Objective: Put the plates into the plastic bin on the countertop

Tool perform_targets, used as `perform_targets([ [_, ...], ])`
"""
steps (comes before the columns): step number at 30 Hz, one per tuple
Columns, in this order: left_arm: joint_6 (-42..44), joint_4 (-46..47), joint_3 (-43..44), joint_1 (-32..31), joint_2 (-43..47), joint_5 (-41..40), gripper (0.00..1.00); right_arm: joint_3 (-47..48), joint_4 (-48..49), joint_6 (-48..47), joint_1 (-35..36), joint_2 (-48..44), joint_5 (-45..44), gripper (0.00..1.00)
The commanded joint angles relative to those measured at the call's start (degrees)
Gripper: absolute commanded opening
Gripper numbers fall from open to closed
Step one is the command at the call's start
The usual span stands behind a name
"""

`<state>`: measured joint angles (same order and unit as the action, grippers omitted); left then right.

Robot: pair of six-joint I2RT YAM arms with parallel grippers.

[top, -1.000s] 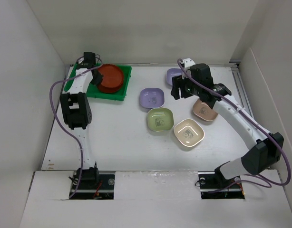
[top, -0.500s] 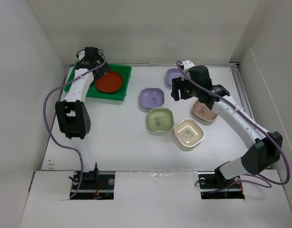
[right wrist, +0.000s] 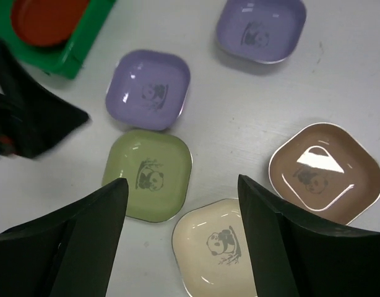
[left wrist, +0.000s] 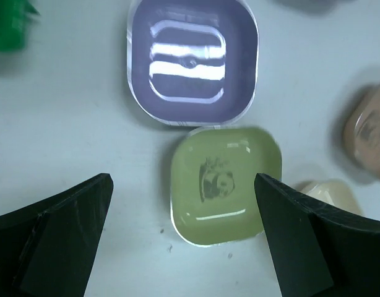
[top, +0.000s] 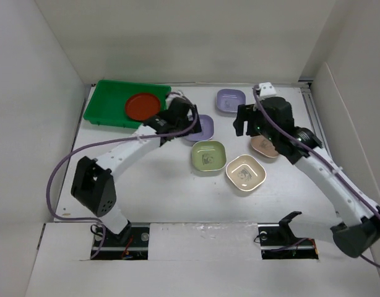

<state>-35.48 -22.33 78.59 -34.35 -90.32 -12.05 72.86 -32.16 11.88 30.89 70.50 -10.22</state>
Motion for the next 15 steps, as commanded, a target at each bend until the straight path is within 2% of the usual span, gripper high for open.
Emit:
perform_targets([
  [1,-0.55,1.33,-1.42,-6.07,-2.74,-4.63,0.98,0.7,0.18,1.74,0.39,-6.15,-3.4,0.77],
  [4,-2.04,-0.52,-0.1,-9.06,-9.15,-7.02,0.94,0.7,-1.23,1.74,0.92,-9.67,-3.4,0.77],
  [11,-5.64,-1.23,-1.68,-10.48,-13.29,-9.13,0.88,0.71,-2.38,1.13,0.92,-12.05,-3.4,0.78],
  [15,-6.44,0.61,-4.84,-10.48,-15.48,-9.13,0.77,0.7,-2.38,0.6,0.92,-13.1,-3.4,0.78],
])
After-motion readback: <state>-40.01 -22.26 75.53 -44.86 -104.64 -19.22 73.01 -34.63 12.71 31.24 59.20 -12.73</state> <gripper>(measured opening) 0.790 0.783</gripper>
